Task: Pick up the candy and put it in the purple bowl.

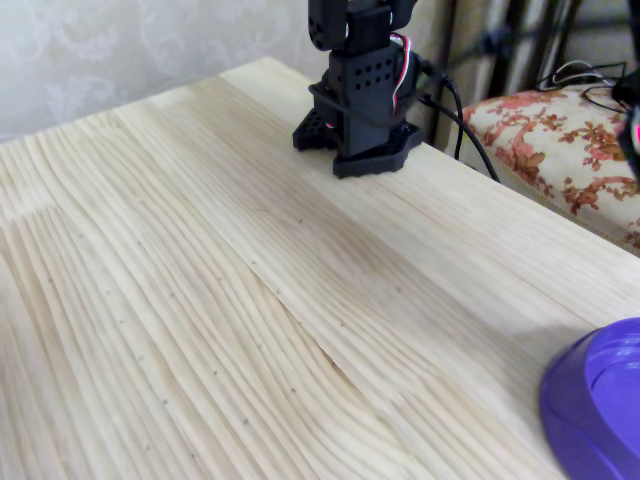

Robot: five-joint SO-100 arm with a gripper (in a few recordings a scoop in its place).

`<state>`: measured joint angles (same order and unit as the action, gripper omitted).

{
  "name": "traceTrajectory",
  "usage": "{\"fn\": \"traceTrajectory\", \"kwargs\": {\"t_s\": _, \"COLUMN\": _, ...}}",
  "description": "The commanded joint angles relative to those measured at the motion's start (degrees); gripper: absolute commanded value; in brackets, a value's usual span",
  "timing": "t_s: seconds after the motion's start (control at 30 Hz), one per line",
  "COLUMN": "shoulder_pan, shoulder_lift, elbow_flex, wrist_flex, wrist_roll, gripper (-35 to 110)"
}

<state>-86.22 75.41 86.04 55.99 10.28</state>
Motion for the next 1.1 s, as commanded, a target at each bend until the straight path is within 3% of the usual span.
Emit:
{"fn": "traceTrajectory", "kwargs": {"t_s": 0.0, "shoulder_pan": -1.67, "shoulder_lift": -1.58, "elbow_flex": -9.14, "wrist_flex": 2.55, "wrist_roll": 0.26, "gripper": 4}}
{"fn": "traceTrajectory", "kwargs": {"t_s": 0.47, "shoulder_pan": -0.26, "shoulder_lift": -4.31, "elbow_flex": -7.82, "wrist_flex": 6.68, "wrist_roll": -1.32, "gripper": 4}}
{"fn": "traceTrajectory", "kwargs": {"t_s": 0.6, "shoulder_pan": -0.26, "shoulder_lift": -4.31, "elbow_flex": -8.44, "wrist_flex": 7.82, "wrist_roll": -1.23, "gripper": 15}}
{"fn": "traceTrajectory", "kwargs": {"t_s": 0.77, "shoulder_pan": -0.26, "shoulder_lift": -3.25, "elbow_flex": -7.47, "wrist_flex": 7.91, "wrist_roll": -1.32, "gripper": 18}}
{"fn": "traceTrajectory", "kwargs": {"t_s": 0.8, "shoulder_pan": -0.26, "shoulder_lift": -3.08, "elbow_flex": -7.29, "wrist_flex": 8.17, "wrist_roll": -1.32, "gripper": 26}}
{"fn": "traceTrajectory", "kwargs": {"t_s": 1.07, "shoulder_pan": -0.44, "shoulder_lift": -0.53, "elbow_flex": -7.12, "wrist_flex": 8.17, "wrist_roll": -1.14, "gripper": 28}}
